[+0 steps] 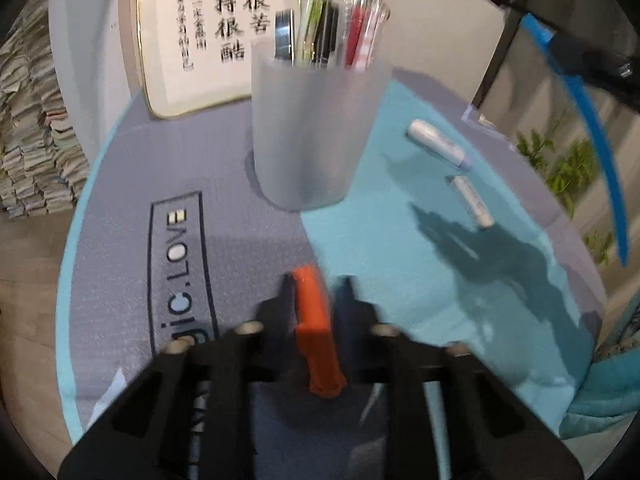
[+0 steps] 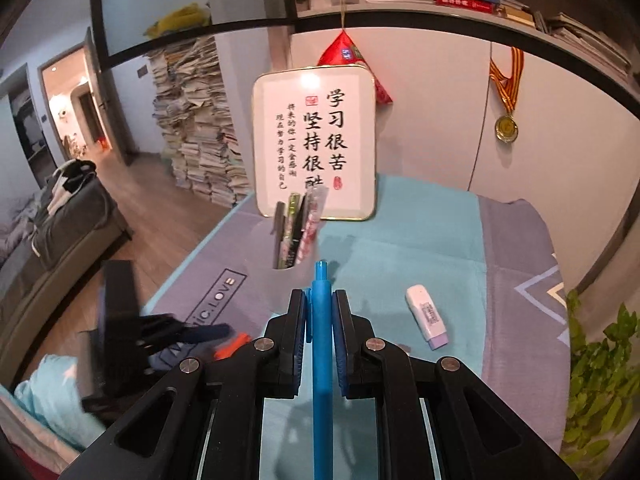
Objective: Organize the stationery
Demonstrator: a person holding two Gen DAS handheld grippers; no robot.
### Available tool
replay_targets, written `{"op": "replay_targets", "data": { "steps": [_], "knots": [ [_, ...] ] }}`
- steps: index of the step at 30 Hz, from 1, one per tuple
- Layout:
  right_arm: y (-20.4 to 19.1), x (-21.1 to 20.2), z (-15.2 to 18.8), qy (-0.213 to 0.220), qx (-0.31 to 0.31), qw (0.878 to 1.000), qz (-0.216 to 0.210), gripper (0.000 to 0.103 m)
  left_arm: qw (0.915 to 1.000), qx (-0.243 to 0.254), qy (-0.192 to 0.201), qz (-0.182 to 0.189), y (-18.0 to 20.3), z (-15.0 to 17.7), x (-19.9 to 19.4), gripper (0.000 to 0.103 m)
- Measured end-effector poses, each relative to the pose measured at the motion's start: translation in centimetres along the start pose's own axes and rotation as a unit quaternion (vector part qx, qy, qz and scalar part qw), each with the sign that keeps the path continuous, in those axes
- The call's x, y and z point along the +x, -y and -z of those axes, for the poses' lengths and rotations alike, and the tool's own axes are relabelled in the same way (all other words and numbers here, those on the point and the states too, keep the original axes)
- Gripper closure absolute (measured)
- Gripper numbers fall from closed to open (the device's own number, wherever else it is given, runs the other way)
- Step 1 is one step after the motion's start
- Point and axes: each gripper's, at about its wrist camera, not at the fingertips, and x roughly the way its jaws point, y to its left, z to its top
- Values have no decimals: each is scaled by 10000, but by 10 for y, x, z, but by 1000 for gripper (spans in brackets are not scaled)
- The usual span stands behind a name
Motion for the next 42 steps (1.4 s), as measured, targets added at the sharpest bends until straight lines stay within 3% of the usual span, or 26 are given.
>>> {"op": "replay_targets", "data": {
  "steps": [3, 6, 15, 22, 30, 42],
  "knots": [
    [-3, 0, 1, 37, 13, 10000, -68, 89, 10000, -52, 0, 76, -3, 0, -2, 92],
    [-3, -3, 1, 107, 18, 9999, -77, 89, 9991, -270, 292, 146, -11, -1, -19, 92],
    [0, -5, -5, 347, 130, 9993, -51, 89, 9831, -558, 1683, 456, -16, -49, -85, 92],
    [1, -2, -10, 441, 199, 9988, 57, 89, 9747, -516, 2103, 555, -9, -85, -74, 91],
    [8, 0, -13, 464, 309, 9984, 109, 89, 9721, -826, 2083, 692, -23, -96, -45, 92],
    [8, 2, -14, 450, 341, 9984, 100, 89, 9635, -1261, 2030, 1202, -39, -89, -31, 91]
  ]
}}
